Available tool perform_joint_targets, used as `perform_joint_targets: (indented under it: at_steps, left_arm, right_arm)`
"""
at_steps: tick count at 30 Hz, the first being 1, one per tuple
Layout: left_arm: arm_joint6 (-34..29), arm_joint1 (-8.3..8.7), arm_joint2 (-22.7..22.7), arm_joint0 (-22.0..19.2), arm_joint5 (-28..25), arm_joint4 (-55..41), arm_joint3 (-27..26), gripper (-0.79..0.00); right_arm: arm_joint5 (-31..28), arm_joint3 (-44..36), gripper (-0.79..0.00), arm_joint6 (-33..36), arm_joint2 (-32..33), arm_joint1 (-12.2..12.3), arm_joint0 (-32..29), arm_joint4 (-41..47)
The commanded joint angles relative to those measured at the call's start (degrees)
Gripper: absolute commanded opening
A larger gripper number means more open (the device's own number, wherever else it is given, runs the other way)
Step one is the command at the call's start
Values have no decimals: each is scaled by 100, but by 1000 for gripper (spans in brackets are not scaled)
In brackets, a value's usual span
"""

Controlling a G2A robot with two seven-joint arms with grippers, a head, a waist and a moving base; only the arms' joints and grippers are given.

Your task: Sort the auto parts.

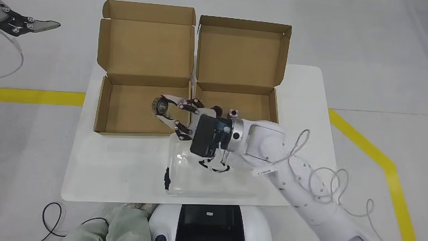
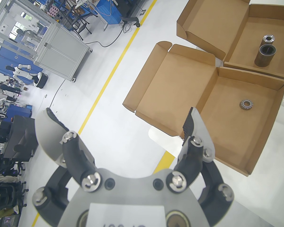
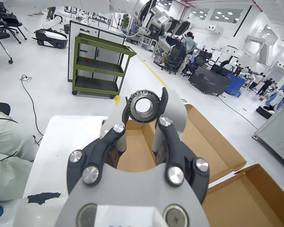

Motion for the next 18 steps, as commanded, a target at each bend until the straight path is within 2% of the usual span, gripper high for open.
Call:
perform_joint_targets:
  at_steps: [1, 12, 18]
  left_arm:
    - [0, 0, 0, 0, 0, 0, 0, 0]
    - [0, 0, 0, 0, 0, 0, 0, 0]
    - [0, 0, 0, 0, 0, 0, 0, 0]
  right_arm:
    - [48, 150, -785, 54, -105, -23, 16, -22]
    - [298, 1356, -785, 558, -533, -218, 353, 204]
    - [448, 1850, -785, 1142, -882, -410, 767, 272]
